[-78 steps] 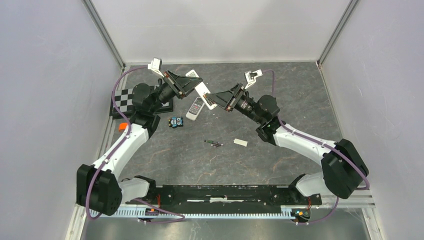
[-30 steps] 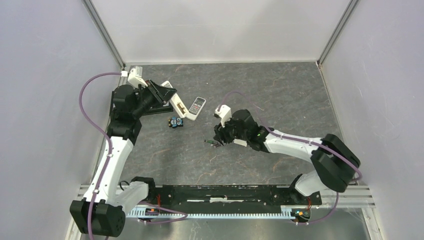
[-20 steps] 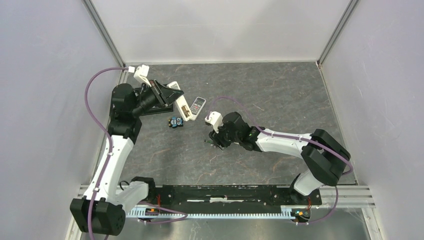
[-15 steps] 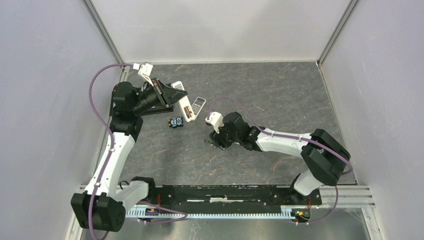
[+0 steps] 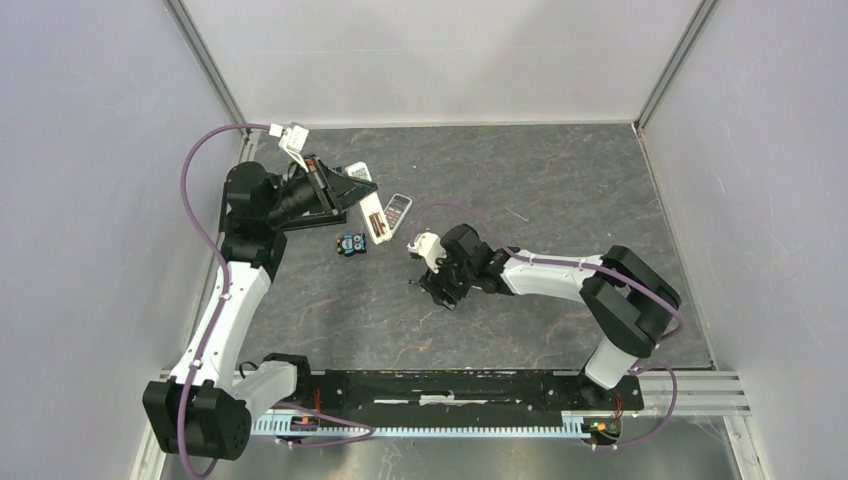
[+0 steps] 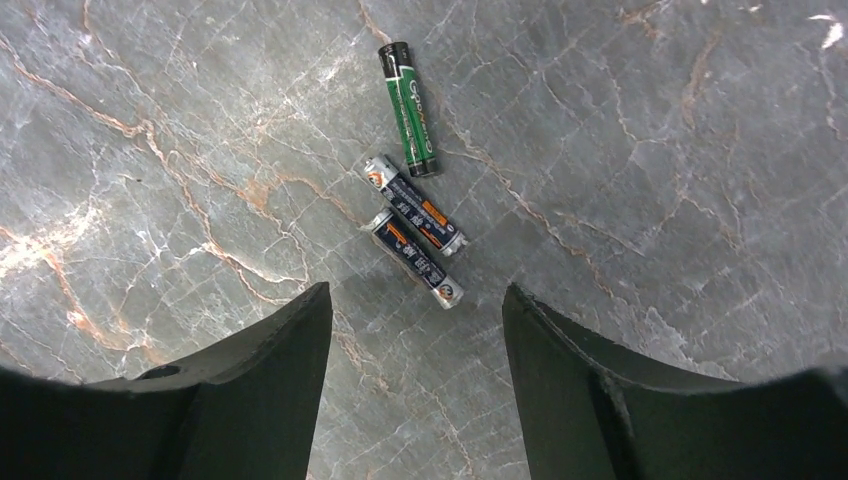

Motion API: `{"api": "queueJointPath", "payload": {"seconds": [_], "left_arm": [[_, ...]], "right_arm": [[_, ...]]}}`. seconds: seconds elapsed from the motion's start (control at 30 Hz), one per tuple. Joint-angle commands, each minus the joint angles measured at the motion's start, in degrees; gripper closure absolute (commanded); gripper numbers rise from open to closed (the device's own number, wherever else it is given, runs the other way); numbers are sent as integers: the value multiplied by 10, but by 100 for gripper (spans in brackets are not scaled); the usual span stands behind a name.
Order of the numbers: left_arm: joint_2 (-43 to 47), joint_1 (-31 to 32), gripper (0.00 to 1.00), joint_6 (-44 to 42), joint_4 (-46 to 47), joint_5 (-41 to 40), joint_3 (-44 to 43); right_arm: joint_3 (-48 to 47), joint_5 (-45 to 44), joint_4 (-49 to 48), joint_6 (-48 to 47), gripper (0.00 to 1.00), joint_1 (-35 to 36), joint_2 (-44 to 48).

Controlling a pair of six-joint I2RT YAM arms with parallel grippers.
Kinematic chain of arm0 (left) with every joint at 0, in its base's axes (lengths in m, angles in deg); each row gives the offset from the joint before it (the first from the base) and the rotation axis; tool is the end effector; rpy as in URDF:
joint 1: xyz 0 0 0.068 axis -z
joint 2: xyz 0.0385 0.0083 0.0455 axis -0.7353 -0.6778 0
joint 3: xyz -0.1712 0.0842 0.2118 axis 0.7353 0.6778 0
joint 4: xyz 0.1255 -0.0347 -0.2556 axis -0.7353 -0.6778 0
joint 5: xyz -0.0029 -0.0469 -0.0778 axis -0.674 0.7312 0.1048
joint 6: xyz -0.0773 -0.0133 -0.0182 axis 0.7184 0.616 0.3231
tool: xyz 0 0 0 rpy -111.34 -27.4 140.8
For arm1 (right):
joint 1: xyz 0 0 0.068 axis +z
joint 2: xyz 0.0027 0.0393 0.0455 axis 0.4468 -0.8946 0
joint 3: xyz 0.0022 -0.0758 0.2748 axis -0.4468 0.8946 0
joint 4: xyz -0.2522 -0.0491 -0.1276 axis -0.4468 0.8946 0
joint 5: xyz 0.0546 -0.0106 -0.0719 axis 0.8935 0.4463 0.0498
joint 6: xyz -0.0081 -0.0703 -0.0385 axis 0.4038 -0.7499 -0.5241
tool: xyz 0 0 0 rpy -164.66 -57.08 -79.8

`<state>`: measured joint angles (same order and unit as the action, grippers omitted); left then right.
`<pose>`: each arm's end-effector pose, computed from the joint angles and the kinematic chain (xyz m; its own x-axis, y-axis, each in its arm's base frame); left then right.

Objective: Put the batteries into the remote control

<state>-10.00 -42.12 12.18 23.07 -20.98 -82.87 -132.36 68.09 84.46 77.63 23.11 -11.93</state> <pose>0.2710 -0.0784 0.3832 -0.4715 -0.3260 -0.8194 0.6732 0.4672 -0.5732 0.2308 0.2899 0.1290 -0.4159 -0.6487 -0.6373 -0.8681 0.4921 0.0656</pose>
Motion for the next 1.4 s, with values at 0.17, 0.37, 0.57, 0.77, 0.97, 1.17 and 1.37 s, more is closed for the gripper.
{"api": "queueJointPath", "payload": {"seconds": [0.17,0.37,0.57,0.77,0.97,1.17,1.37], "left_arm": [[2,-3,98,-10,14,3,-12],[-1,-3,98,-7,13,-4,-3],[-5,-3,98,-3,13,-6,3],[-7,-3,98,1,13,-8,3],[5,-3,98,-5,14,-32,2],[9,-4,98,-10,15,-45,2],[21,-4,98,-29,14,-56,0]], "right_arm": [[-67,30,43,-59,37,-2,-52],[-71,42,77,-82,50,-2,-54],[-72,45,114,-110,59,-1,-53],[-33,28,69,-109,74,-1,-39],[-12,16,31,-121,81,9,-36],[5,-51,19,-151,76,44,-33],[16,-91,27,-155,87,58,-31]]}}
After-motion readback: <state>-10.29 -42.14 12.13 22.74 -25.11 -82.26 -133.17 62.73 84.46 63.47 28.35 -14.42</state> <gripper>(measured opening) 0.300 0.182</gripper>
